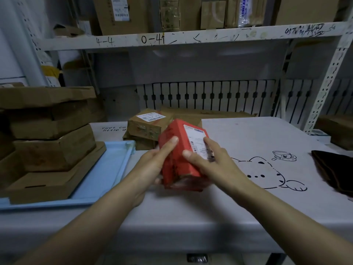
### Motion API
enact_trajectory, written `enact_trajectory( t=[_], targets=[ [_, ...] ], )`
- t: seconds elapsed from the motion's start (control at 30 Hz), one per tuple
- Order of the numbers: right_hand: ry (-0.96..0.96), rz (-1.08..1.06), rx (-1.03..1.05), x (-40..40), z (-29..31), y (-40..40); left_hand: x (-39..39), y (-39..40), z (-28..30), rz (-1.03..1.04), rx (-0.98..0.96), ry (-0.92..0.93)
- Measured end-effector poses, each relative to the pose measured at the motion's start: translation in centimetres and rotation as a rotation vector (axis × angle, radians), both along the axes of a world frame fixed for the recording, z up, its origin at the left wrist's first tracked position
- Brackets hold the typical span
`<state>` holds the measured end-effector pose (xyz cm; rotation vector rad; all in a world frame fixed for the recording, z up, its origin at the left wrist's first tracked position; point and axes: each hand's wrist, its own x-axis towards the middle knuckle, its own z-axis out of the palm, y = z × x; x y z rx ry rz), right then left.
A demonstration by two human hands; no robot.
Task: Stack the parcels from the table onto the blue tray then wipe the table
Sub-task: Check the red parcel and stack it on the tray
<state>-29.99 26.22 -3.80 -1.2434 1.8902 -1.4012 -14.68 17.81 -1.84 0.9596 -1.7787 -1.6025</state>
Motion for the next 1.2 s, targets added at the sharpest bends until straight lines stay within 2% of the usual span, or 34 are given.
enact_trajectory(
  t=[0.17, 0.3, 0.4, 0.5, 0.63, 0.97, 1.2],
  targets=[
    [-0.467, 0.181, 0.058, -0.8, 0.5, 0.0, 0.1, 0.0, 0.6, 0.056, -0.074, 0.108],
    [-1.05, 0.252, -0.035, -1.8, -1.0, -0.2, -0.1, -0.1, 1.2, 0.091, -0.03, 0.248],
    [-1.232, 0.373, -0.131, -2.2, -1.7, 0.0, -0.2, 0.0, 1.1, 0.156, -0.102, 0.244],
    [-1.262, 0.475, -0.211, -2.3, -1.7, 0.1, -0.1, -0.2, 0.3, 0.25, -0.11, 0.156],
    [-1.212, 0.495, -0.248, -2.2, -1.4, 0.2, 0.1, -0.5, -0.5, 0.184, 0.057, 0.175],
    [-1.232, 0.532, -0.291, -2.9, -1.7, -0.1, -0.2, 0.5, 1.2, 0.148, -0.029, 0.296],
    [-1.232, 0.468, -0.277, -2.1, -1.1, -0.7, 0.4, 0.2, 1.4, 0.187, -0.116, 0.281]
  ],
)
